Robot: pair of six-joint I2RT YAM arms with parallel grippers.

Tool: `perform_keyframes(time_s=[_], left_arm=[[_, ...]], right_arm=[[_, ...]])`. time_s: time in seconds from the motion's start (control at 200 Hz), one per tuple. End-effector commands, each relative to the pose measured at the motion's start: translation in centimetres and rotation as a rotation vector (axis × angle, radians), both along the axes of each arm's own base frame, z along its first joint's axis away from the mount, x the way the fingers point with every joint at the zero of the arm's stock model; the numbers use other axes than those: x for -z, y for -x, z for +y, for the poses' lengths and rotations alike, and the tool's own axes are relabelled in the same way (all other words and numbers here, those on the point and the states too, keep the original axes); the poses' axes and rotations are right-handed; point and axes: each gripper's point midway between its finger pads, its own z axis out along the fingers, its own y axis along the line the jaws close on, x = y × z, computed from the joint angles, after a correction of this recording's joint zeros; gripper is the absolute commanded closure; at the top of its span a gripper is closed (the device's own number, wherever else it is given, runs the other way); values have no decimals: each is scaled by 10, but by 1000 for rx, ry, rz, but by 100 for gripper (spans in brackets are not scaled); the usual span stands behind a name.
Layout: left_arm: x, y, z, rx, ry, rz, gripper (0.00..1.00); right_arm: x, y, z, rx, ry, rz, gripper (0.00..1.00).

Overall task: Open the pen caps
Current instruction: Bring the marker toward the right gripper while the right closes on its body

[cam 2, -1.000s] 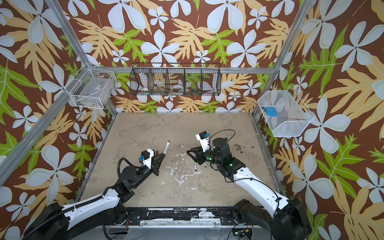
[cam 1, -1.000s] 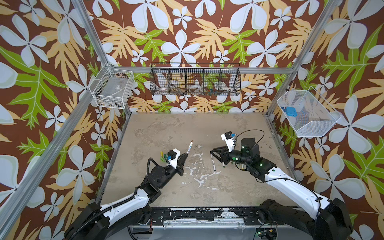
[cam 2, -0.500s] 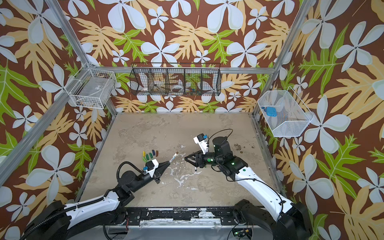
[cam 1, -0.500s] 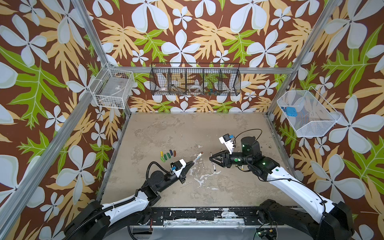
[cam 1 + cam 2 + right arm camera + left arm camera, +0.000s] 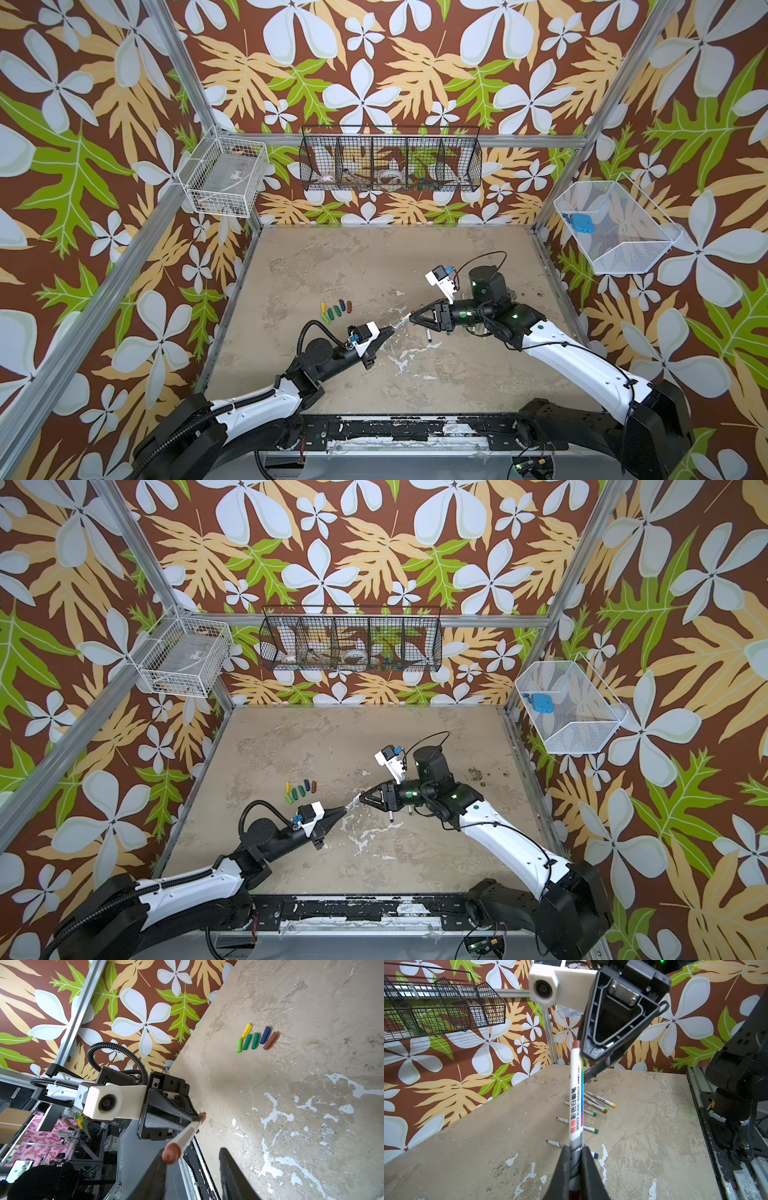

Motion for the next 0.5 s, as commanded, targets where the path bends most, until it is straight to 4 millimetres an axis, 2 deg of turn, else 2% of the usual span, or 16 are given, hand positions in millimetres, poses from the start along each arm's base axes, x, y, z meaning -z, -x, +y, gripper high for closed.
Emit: perform_keyframes(time_s=[0.0,0.495], left_arm=[[-5,3,-4,26,5,-18,92],[-3,3,-5,29,-2,-12,93]], right_arm=[[-5,3,6,-22,-6,-1,61],[3,1,14,-26,52,-26,84]])
